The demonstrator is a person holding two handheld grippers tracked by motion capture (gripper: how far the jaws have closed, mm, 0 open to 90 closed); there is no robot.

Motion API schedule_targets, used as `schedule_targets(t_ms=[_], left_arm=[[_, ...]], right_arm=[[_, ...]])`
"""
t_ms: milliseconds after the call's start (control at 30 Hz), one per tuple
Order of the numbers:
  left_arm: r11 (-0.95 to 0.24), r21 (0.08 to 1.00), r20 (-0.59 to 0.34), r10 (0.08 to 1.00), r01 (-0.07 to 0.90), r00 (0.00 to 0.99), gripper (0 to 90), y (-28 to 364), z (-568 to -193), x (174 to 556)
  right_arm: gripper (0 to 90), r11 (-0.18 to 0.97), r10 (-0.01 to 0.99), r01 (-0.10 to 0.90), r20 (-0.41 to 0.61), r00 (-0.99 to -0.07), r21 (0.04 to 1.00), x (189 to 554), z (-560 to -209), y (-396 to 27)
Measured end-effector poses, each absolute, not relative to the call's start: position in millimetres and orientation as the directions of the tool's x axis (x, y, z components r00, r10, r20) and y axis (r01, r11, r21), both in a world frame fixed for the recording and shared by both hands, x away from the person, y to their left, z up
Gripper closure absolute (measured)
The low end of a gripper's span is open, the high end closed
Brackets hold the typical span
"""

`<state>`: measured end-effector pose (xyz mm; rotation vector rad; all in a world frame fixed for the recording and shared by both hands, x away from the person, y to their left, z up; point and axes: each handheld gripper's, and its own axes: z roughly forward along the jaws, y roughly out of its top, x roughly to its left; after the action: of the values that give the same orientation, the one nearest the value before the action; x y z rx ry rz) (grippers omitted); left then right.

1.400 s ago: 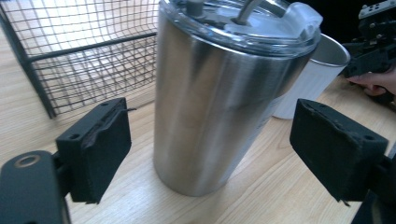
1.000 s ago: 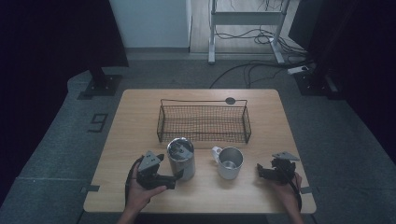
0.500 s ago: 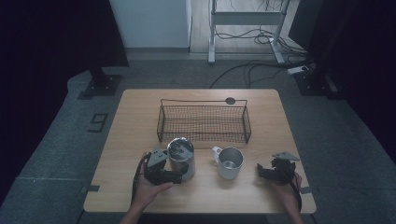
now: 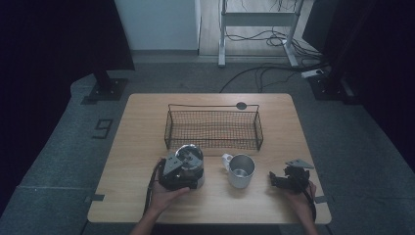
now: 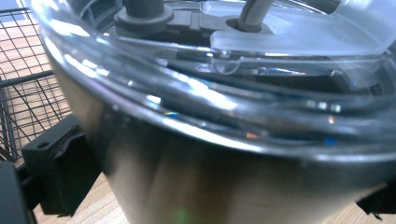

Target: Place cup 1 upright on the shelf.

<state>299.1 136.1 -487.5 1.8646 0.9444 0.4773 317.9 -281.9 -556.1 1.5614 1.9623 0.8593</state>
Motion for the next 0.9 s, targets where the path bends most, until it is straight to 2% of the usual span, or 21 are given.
schedule_targets(t_ms=[700,900], left_arm=[[-0.272,0.888,-0.046,0.750,0.371,0.659,3.9,138.8,-487.0,298.1],[-0.258,0.891,-0.063,0.745,0.374,0.664,4.3,141.6,-484.6,298.7]], right_arm=[[7.0,0.149,0.973,0.667,0.010,-0.229,0.730,317.8,-556.1,-281.9],[7.0,0.149,0.973,0.667,0.011,-0.229,0.730,317.8,-556.0,-281.9]])
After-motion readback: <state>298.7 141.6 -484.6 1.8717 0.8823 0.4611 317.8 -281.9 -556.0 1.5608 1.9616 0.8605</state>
